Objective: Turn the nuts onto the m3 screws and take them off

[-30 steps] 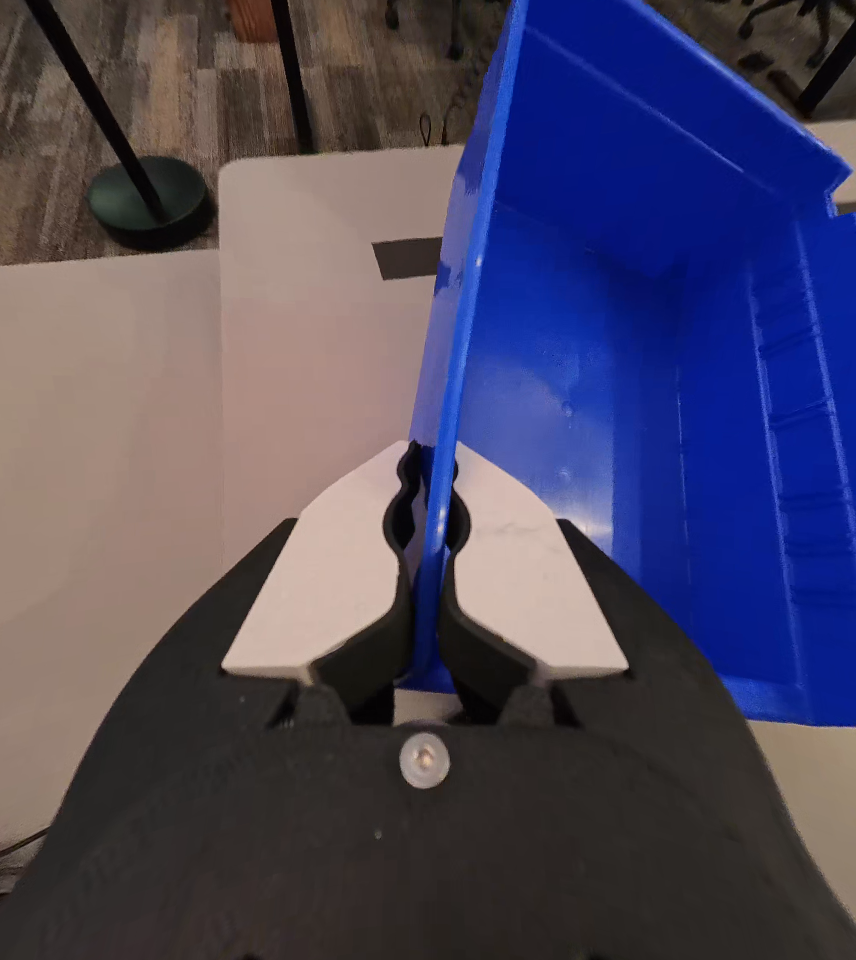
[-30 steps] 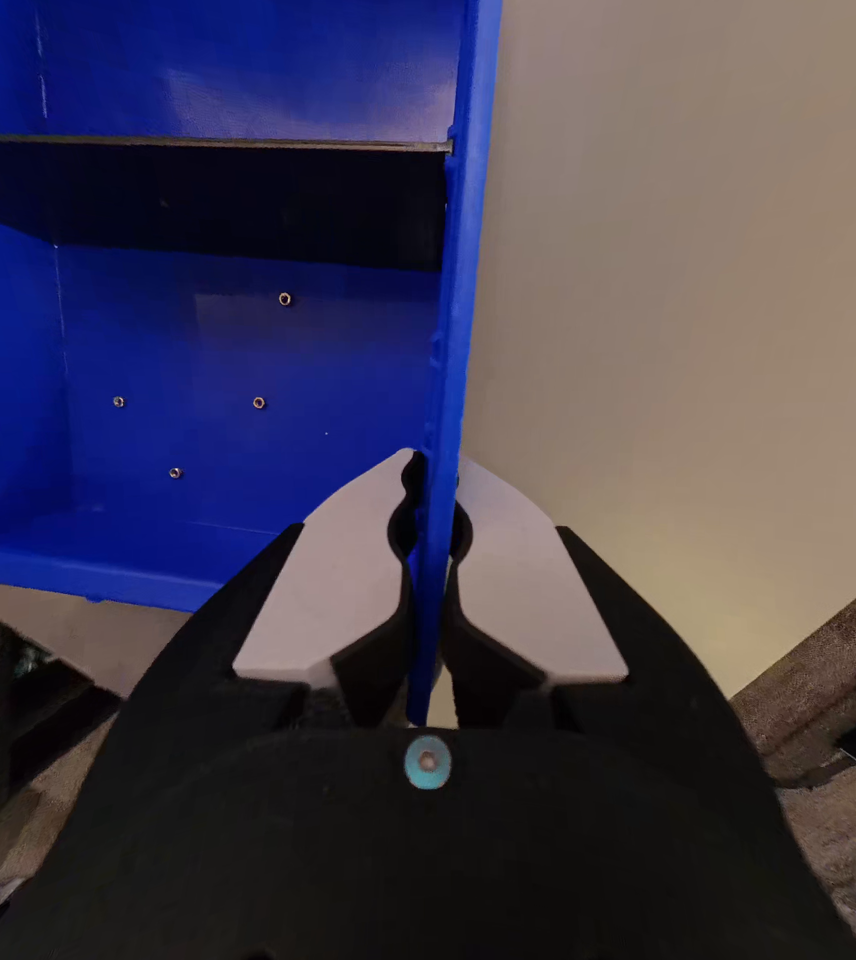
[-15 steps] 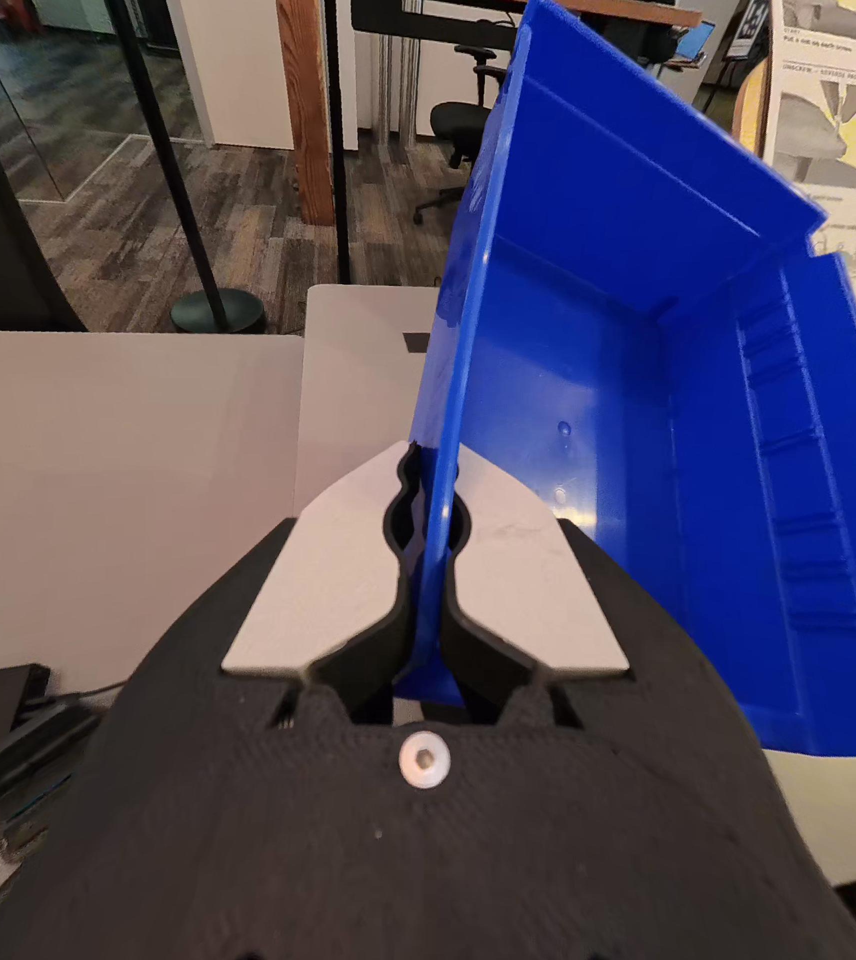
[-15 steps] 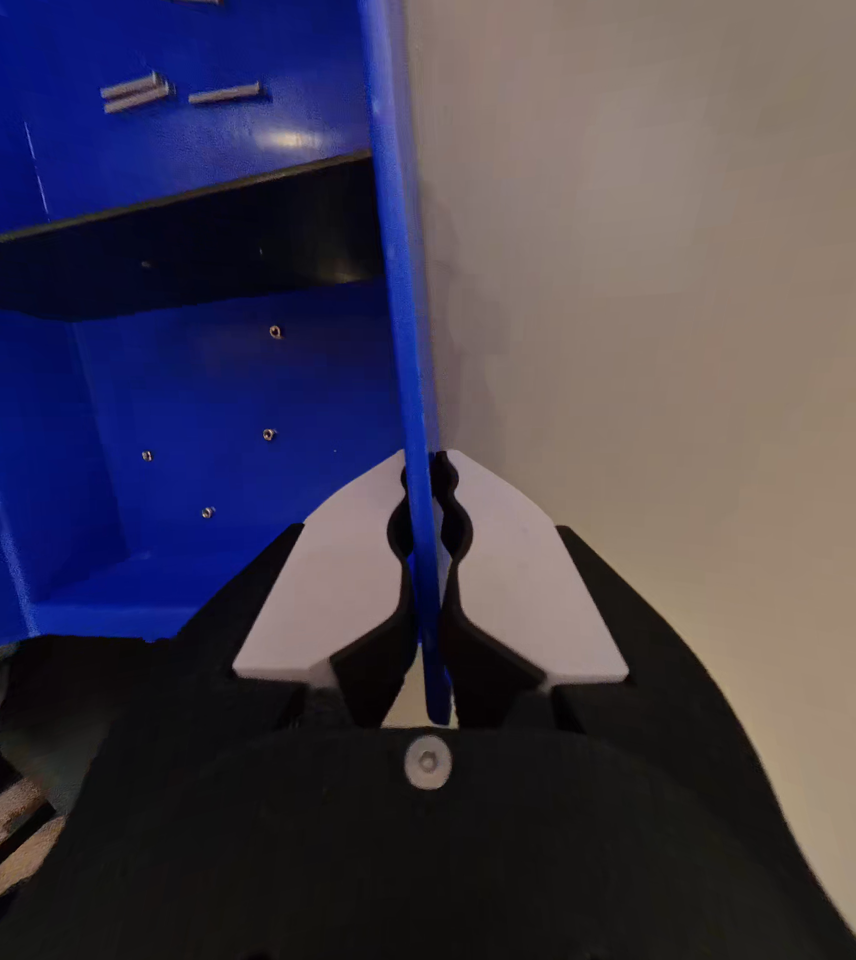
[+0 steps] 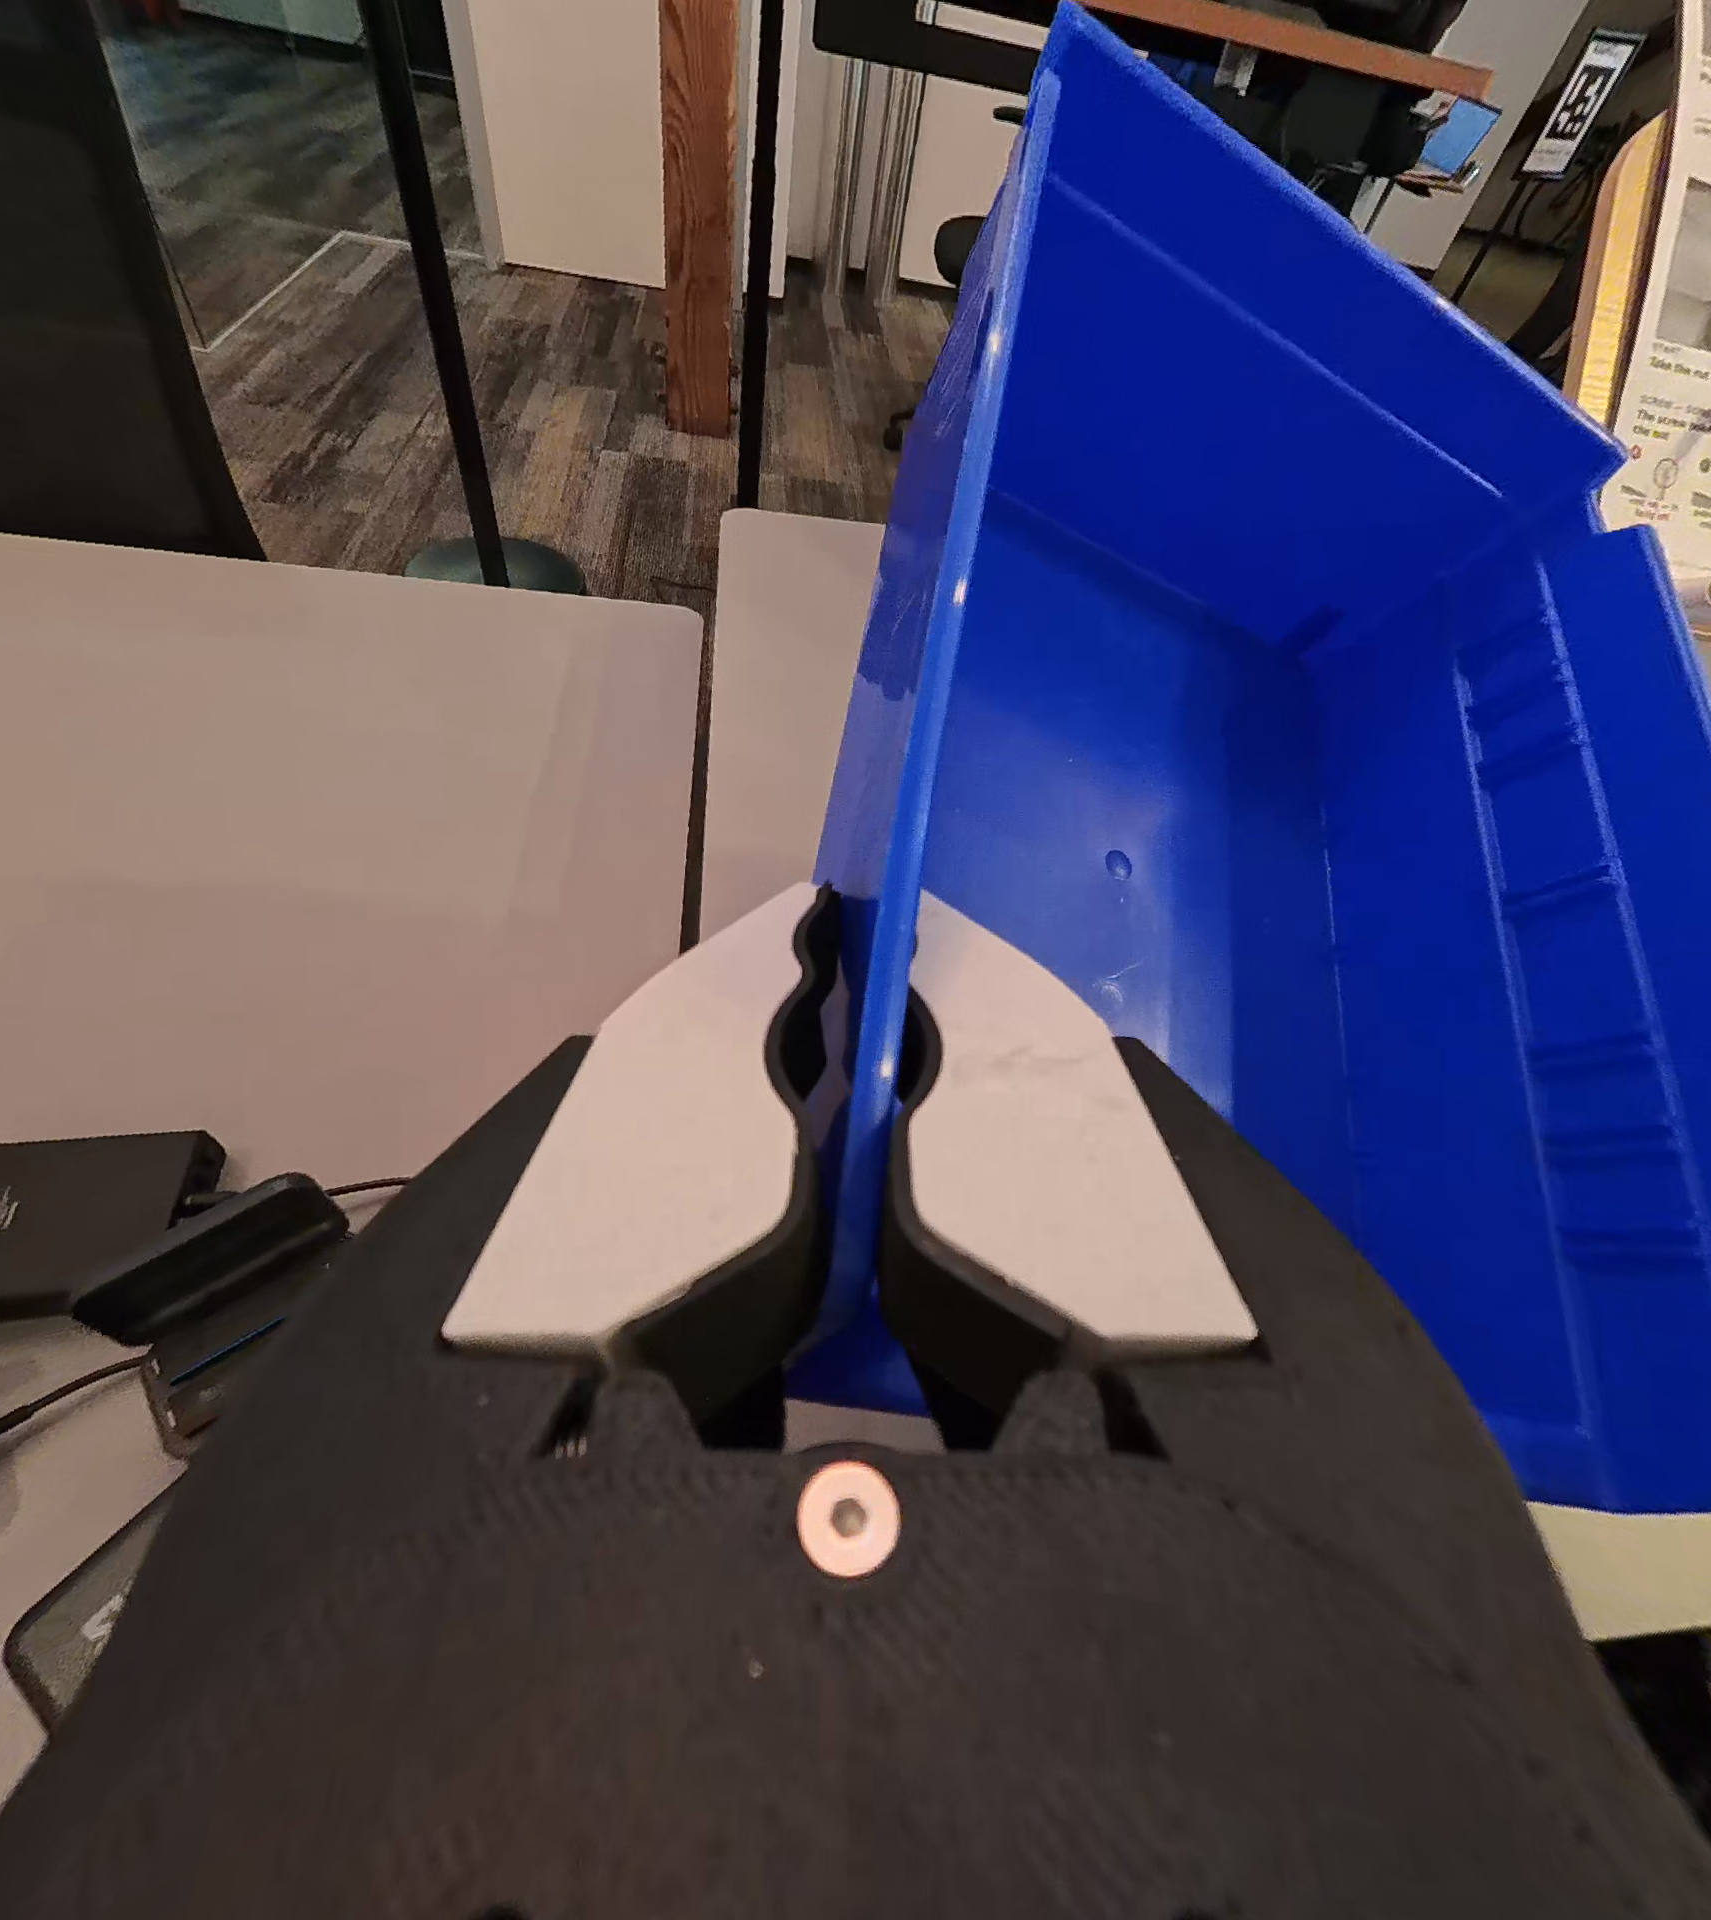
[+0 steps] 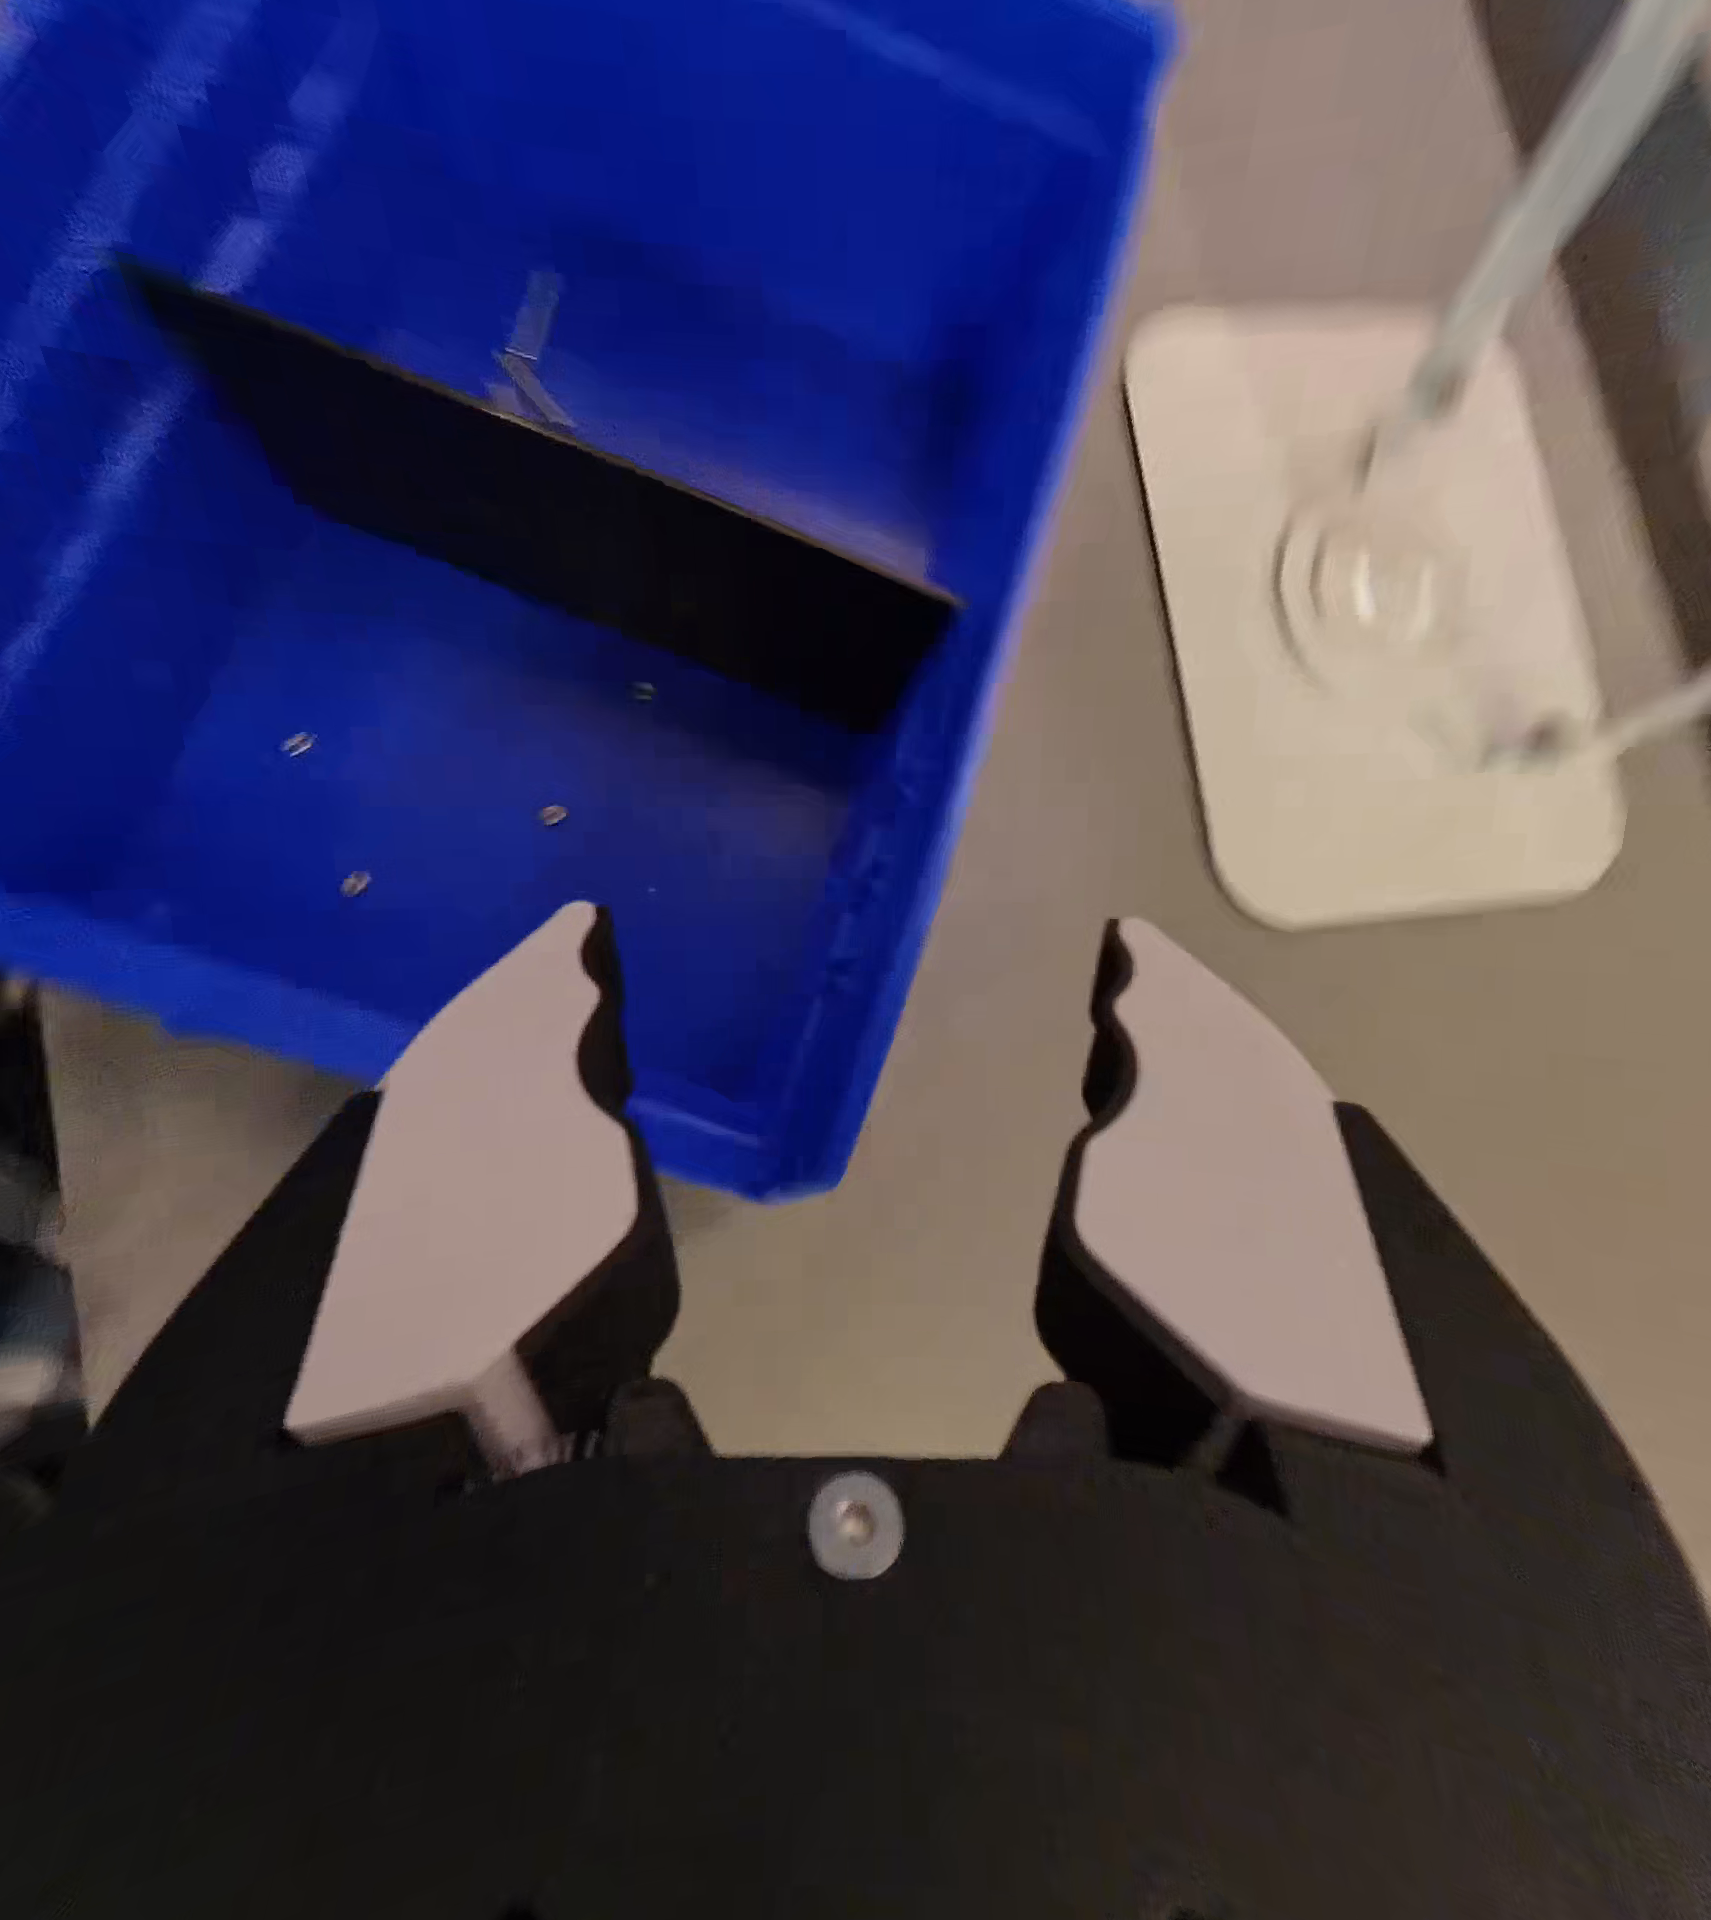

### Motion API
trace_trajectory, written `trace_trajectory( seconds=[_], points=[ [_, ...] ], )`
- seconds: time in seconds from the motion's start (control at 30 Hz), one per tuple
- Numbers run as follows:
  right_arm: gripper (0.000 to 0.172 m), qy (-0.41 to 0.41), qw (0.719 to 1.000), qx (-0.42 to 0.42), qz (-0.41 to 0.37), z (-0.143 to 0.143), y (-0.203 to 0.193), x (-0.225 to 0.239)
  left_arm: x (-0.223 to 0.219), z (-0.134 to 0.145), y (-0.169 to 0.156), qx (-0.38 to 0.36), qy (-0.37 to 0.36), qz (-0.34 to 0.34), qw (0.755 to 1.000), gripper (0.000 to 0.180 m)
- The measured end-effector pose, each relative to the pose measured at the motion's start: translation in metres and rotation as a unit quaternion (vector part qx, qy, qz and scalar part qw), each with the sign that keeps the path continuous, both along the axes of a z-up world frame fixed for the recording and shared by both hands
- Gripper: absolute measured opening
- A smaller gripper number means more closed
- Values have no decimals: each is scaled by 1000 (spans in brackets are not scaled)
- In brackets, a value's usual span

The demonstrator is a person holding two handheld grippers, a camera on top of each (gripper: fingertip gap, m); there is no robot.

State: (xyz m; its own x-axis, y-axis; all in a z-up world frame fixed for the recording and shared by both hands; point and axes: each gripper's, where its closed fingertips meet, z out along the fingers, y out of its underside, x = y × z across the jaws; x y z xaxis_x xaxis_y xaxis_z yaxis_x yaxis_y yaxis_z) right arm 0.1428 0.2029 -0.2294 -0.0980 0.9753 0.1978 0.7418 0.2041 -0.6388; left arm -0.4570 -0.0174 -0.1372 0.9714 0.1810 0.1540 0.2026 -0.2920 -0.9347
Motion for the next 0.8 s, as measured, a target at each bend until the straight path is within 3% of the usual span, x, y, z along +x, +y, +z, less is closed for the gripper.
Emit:
trace_trajectory(
  seconds=[0.07,0.13,0.23,0.33,0.4,0.6,0.8],
  points=[
    [64,-33,989,53,135,7,-37,12,2,2,-3,5,3,0,1000,7],
    [60,-75,968,69,231,-6,-69,13,6,5,-5,9,4,2,1000,7],
    [64,-166,928,118,313,-52,-80,13,15,7,-5,19,0,5,1000,7],
    [51,-193,907,73,368,-84,-95,12,22,10,-4,35,-3,9,999,7],
    [24,-179,904,46,385,-84,-102,4,27,14,-6,40,-2,11,999,7],
    [22,-172,904,41,389,-84,-98,-53,29,26,-10,54,7,10,998,7],
    [21,-173,938,25,300,-85,-67,-164,12,34,-21,63,14,24,998,7]
  ],
)
